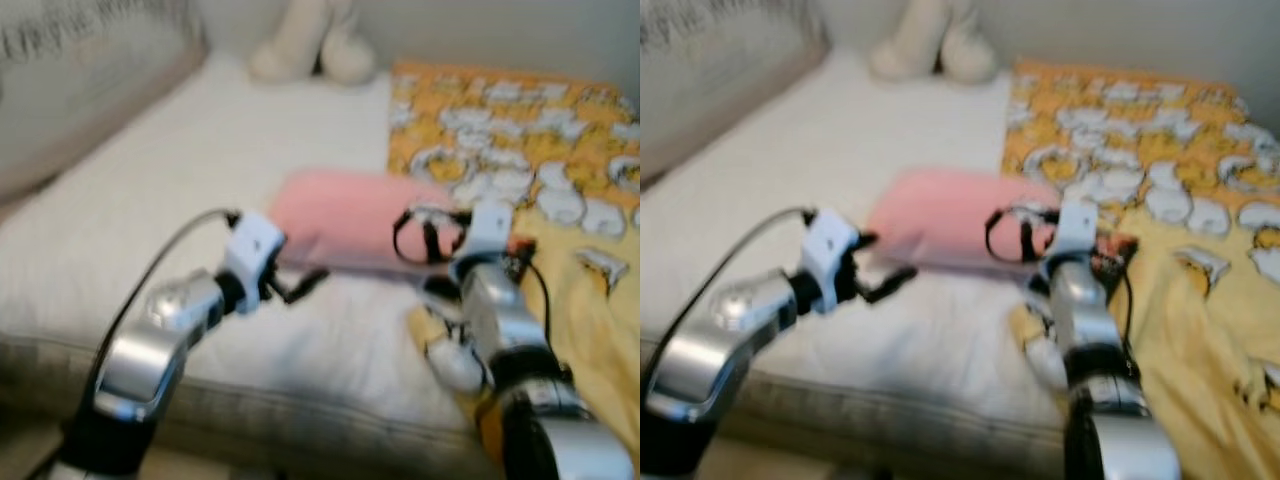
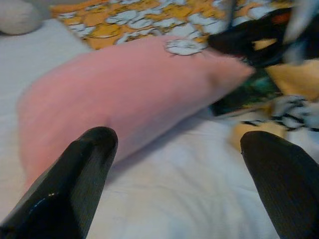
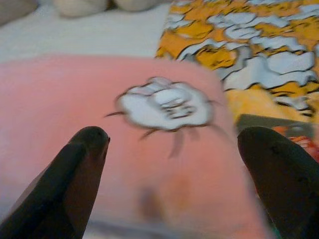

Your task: Clean up the room

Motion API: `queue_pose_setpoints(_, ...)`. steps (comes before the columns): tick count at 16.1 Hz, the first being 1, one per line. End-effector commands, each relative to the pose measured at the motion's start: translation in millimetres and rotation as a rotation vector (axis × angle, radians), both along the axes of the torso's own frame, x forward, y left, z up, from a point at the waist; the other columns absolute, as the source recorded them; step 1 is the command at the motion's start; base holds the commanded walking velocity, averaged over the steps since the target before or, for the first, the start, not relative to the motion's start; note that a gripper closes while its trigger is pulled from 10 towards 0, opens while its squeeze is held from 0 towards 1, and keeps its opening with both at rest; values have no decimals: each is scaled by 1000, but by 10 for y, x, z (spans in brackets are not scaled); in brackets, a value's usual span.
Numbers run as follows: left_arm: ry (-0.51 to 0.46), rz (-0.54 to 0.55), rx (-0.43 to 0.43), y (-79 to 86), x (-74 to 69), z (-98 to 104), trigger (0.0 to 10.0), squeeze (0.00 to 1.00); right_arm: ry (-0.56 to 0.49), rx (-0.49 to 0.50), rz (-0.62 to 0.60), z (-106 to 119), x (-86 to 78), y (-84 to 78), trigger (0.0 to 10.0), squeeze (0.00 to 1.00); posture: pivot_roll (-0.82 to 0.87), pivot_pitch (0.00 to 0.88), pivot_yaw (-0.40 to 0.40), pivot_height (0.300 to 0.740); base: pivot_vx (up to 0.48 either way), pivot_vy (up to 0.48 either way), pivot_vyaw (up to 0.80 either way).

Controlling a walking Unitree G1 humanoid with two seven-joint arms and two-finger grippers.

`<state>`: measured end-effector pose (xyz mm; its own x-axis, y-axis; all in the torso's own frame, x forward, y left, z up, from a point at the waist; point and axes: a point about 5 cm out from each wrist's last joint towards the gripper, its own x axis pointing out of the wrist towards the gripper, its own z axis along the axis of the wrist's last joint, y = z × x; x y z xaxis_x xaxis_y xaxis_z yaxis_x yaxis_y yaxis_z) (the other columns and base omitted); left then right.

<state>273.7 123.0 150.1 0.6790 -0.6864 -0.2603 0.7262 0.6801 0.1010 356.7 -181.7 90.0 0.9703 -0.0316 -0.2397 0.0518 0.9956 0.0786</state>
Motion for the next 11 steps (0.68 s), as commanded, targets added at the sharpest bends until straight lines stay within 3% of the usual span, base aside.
queue_pose_setpoints(1, -16, -21, 13, -22, -46, 54, 10000, 0, -33, -18, 4, 120, 88, -37, 10000, 0, 246, 23, -12, 740, 0, 0, 0)
queue_pose_setpoints(7, 2, 59, 11, 118, -332, 112, 10000, 0, -45, -93, 47, 304, 283, 89, 10000, 0, 365, 89, -41, 740, 0, 0, 0)
queue_pose_setpoints(11, 37, 99, 6, 128, -560, 105, 10000, 0, 1, -87, 12, 279, 295, 81, 10000, 0, 420, 142, -45, 740, 0, 0, 0)
